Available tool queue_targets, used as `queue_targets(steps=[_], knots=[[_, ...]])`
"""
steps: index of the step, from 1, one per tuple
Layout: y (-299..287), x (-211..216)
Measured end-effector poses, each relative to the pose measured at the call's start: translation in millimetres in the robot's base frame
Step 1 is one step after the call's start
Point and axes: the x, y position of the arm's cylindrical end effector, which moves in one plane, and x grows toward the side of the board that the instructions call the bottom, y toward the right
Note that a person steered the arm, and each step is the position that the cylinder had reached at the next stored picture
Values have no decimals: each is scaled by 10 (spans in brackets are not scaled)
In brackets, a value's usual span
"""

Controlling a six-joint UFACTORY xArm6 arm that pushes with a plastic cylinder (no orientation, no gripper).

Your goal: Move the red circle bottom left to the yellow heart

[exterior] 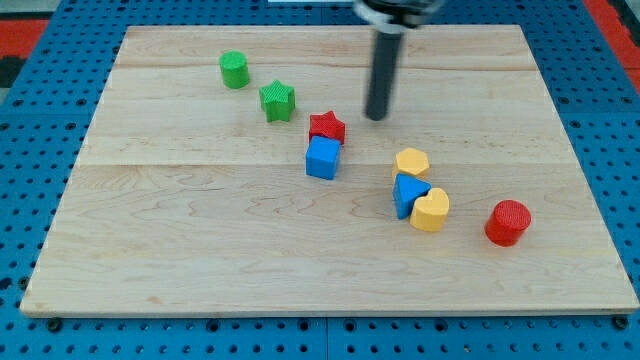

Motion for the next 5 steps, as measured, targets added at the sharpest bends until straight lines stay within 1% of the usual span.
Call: queue_targets(steps=[1,2,3,4,5], knots=[[-827,20],[-354,730],[139,751],[12,765],[-603,782]])
